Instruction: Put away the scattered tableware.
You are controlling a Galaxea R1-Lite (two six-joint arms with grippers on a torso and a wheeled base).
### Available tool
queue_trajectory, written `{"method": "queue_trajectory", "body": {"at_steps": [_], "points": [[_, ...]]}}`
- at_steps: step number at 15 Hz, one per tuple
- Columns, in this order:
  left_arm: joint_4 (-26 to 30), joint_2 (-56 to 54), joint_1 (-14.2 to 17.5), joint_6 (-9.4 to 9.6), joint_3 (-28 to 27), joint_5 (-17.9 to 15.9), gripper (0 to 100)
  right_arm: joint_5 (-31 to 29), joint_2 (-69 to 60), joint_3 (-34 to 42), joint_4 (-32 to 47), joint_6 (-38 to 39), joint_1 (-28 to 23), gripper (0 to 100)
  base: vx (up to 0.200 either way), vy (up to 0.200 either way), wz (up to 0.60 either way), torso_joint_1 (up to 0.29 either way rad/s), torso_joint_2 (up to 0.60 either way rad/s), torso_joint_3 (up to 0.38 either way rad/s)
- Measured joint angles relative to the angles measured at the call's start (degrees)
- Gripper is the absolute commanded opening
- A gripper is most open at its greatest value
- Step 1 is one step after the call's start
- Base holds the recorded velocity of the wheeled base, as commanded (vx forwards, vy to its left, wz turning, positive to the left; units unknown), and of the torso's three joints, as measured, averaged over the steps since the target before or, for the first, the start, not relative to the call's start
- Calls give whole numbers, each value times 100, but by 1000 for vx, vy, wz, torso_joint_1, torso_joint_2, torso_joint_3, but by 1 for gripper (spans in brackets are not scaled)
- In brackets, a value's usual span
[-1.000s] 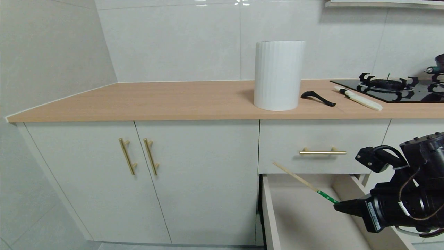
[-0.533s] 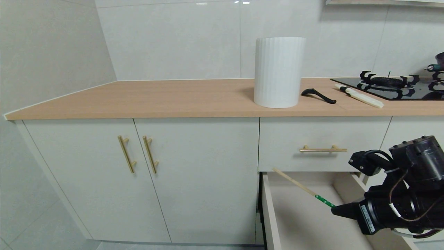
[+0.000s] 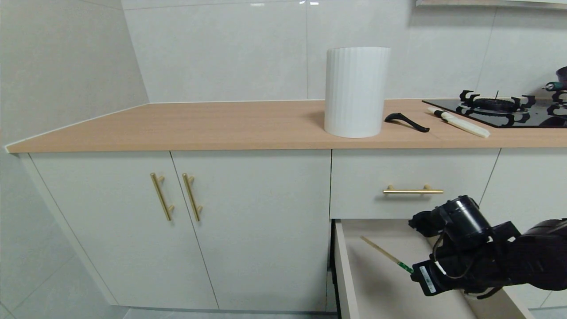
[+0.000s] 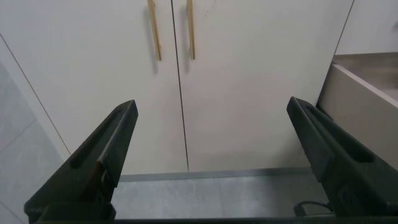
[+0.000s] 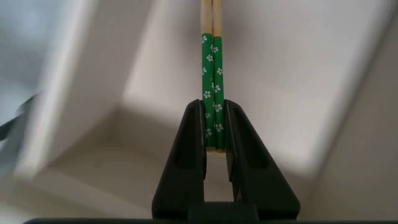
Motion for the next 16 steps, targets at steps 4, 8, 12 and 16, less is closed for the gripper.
{"method": "queue_trajectory", "body": {"at_steps": [4,8,12,16], "points": [[0,0,0,0,0,0,100,-124,1120,-516,-105,1018,121,0,0,0,0,0,0,0],[2,0,0,0,0,0,100,-143,1994,-863,-110,1241,250,0,0,0,0,0,0,0],[0,0,0,0,0,2,100,-580,2517,-920,-282,1287,441,0,0,0,0,0,0,0],[2,0,0,0,0,2,100,-600,2679,-916,-323,1323,493,0,0,0,0,0,0,0]]}}
